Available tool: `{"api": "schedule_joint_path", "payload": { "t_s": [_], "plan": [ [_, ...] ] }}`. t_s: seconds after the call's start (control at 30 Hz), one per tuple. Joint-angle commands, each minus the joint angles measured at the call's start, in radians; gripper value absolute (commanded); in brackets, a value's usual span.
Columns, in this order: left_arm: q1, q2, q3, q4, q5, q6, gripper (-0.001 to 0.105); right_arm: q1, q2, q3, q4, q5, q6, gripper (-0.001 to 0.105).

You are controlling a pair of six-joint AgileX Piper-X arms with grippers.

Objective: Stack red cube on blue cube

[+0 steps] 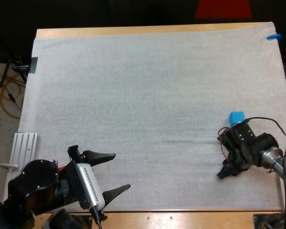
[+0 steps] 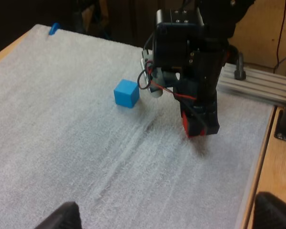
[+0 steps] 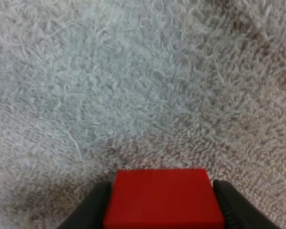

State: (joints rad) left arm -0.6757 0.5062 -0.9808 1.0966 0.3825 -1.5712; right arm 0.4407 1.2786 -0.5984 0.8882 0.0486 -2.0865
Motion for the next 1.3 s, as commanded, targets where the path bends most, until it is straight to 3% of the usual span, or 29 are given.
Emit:
{"api": "schedule_joint_path", "payload": {
  "t_s": [0.0, 0.03, 0.33, 0.5, 0.67, 0.8, 1.27],
  "plan": [
    [-0.004, 0.0, -0.006, -0.009, 0.003, 0.006, 0.069, -0.006, 0.003, -0.01, 0.011, -0.001, 0.003, 0.004],
    [-0.004, 0.0, -0.006, -0.009, 0.003, 0.006, 0.069, -0.006, 0.003, -0.024, 0.034, -0.001, 0.006, 0.0],
    [-0.004, 0.0, -0.006, -0.009, 0.003, -0.002, 0.069, -0.006, -0.085, -0.241, 0.219, 0.095, 0.018, 0.0],
    [-0.004, 0.0, -0.006, -0.009, 0.003, -0.002, 0.069, -0.032, -0.07, -0.354, 0.197, 0.098, 0.045, 0.0],
    [-0.004, 0.0, -0.006, -0.009, 0.003, -0.002, 0.069, -0.159, 0.017, -0.461, 0.186, 0.059, 0.057, 0.0],
    [-0.004, 0.0, -0.006, -0.009, 0.003, -0.002, 0.069, -0.211, 0.102, -0.5, 0.163, -0.011, 0.071, 0.0],
    [-0.004, 0.0, -0.006, -0.001, 0.003, -0.025, 0.069, -0.25, 0.33, -0.539, 0.033, 0.0, 0.112, 0.0]
  ]
}}
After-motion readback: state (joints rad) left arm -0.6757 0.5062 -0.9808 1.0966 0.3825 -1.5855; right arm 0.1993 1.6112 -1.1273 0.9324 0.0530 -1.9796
